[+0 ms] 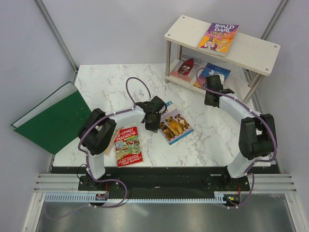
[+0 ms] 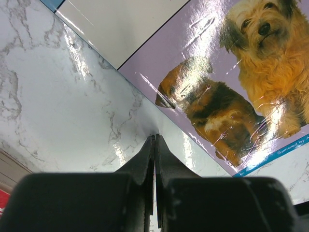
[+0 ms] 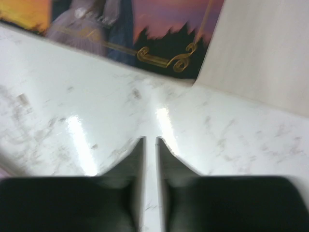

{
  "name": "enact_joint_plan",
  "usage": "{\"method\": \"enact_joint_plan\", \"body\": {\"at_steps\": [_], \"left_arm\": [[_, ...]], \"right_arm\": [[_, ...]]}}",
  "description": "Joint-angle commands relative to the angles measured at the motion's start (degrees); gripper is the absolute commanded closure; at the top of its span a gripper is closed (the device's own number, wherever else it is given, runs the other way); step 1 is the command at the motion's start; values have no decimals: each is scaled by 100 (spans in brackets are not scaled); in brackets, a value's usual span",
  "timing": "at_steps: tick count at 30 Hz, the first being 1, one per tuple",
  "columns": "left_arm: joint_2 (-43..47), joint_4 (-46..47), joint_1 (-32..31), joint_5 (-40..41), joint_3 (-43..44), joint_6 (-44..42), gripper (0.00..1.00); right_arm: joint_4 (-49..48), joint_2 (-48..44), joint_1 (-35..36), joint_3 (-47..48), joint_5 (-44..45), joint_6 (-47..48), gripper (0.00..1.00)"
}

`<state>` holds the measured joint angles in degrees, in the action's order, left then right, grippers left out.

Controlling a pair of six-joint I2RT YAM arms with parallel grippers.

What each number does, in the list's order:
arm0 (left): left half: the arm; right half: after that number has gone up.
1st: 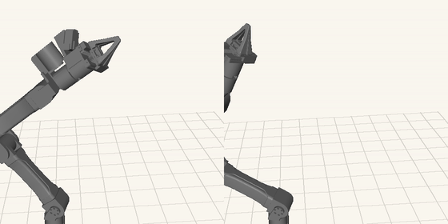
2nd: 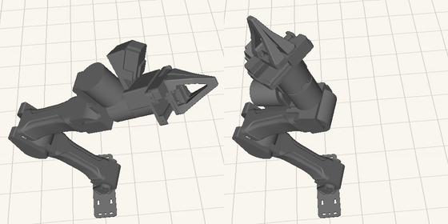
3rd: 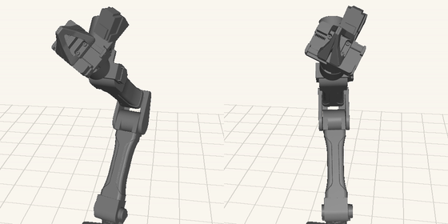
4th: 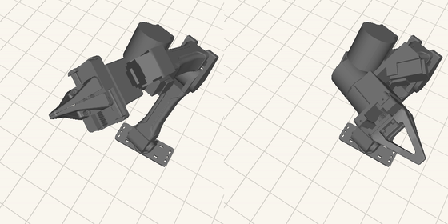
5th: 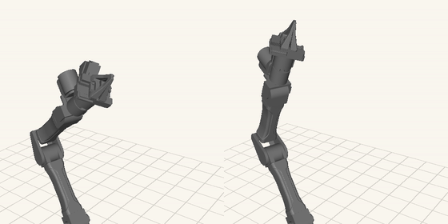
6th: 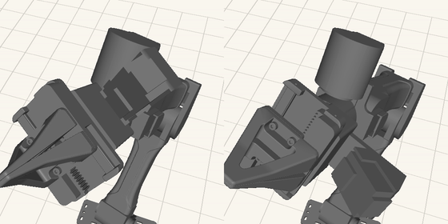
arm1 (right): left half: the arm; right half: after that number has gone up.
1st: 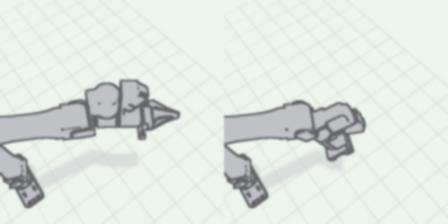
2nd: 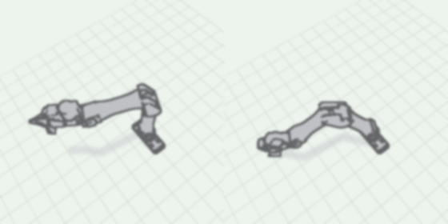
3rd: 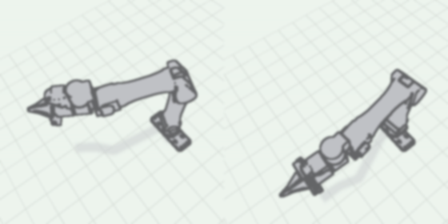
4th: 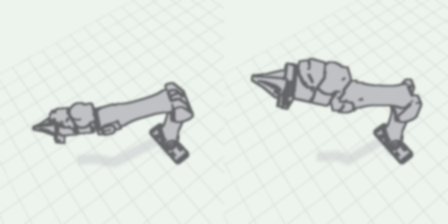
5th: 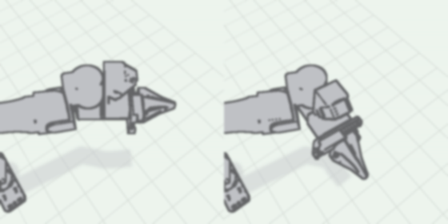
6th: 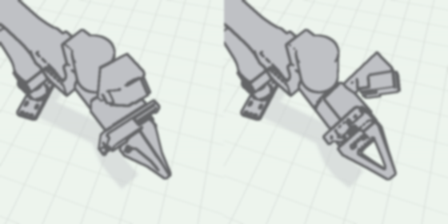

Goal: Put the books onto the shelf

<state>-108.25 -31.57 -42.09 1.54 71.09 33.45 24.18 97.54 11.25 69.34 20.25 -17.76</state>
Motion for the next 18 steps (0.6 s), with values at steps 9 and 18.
{"method": "enact_joint_plan", "body": {"at_steps": [9, 18], "left_arm": [[-38, -7, -1, 74, 230, 320, 98], [-206, 2, -1, 74, 274, 364, 98]], "right_arm": [[-1020, -518, 1257, -1396, -1813, -464, 32], [-1767, 168, 1301, -1660, -3103, -650, 28]]}}
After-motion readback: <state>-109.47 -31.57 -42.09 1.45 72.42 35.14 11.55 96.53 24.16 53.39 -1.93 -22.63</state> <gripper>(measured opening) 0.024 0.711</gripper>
